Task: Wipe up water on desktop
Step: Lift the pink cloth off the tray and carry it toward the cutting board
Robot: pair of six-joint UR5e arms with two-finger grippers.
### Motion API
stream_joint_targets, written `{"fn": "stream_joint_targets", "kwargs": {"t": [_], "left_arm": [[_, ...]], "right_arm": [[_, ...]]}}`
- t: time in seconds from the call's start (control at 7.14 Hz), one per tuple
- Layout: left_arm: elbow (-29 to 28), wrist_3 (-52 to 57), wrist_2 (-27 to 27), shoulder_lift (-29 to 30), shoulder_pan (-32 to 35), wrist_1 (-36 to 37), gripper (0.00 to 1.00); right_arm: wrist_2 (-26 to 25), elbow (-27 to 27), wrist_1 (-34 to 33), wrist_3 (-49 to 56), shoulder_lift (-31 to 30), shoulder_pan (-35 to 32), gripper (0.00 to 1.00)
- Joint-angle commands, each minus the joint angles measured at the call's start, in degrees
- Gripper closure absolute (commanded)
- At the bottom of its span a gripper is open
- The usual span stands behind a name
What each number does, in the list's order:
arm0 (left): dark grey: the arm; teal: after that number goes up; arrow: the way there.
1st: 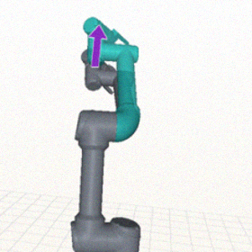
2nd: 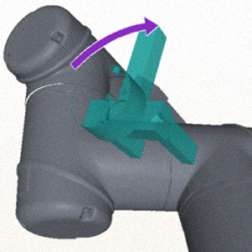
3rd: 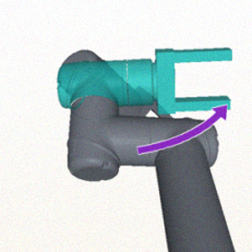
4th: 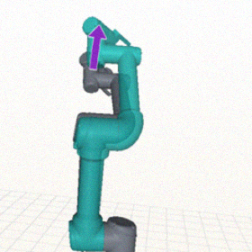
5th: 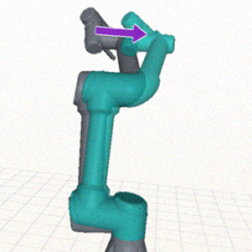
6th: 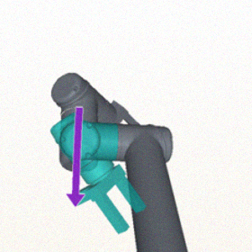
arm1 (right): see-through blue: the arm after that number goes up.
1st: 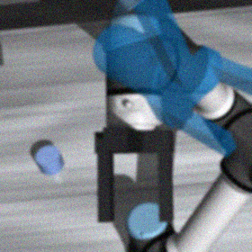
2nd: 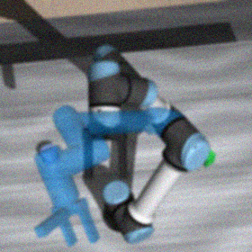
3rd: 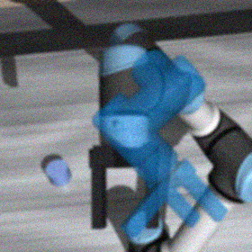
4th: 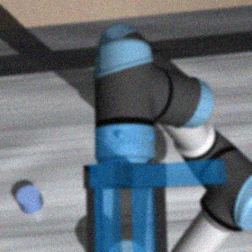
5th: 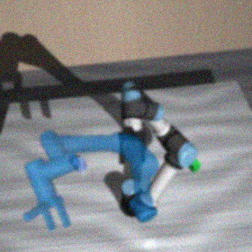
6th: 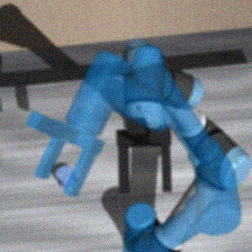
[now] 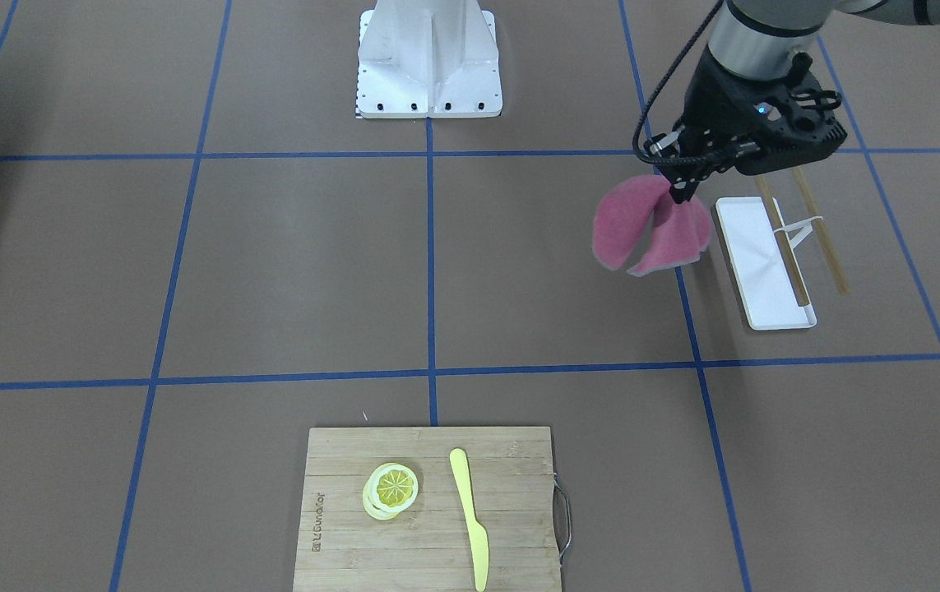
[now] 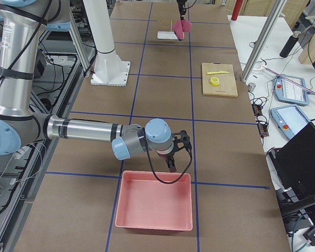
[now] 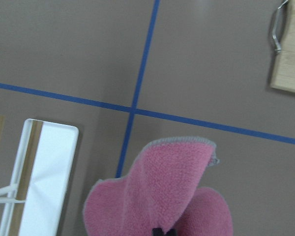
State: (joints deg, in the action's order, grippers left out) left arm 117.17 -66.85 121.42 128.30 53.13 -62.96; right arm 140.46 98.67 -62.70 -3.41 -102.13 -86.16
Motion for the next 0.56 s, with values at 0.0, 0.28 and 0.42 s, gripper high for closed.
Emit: {"fn": "stream_joint_targets", "kwargs": {"t": [0.0, 0.28, 0.42], "left_arm": [[-4.0, -11.0, 4.7, 4.1, -0.3, -11.7, 1.0], [-13.7, -17.2, 6.5, 12.3, -4.8, -20.3, 1.0], [-16.2, -18.0, 6.5, 15.7, -5.7, -20.8, 1.0]], "right_arm": [[1.5, 1.1, 9.5, -14.4, 0.5, 2.7, 0.0], [1.7, 2.0, 16.3, -25.6, 3.8, 6.4, 0.0], [1.5, 3.3, 17.4, -30.5, 6.1, 8.2, 0.0]]}}
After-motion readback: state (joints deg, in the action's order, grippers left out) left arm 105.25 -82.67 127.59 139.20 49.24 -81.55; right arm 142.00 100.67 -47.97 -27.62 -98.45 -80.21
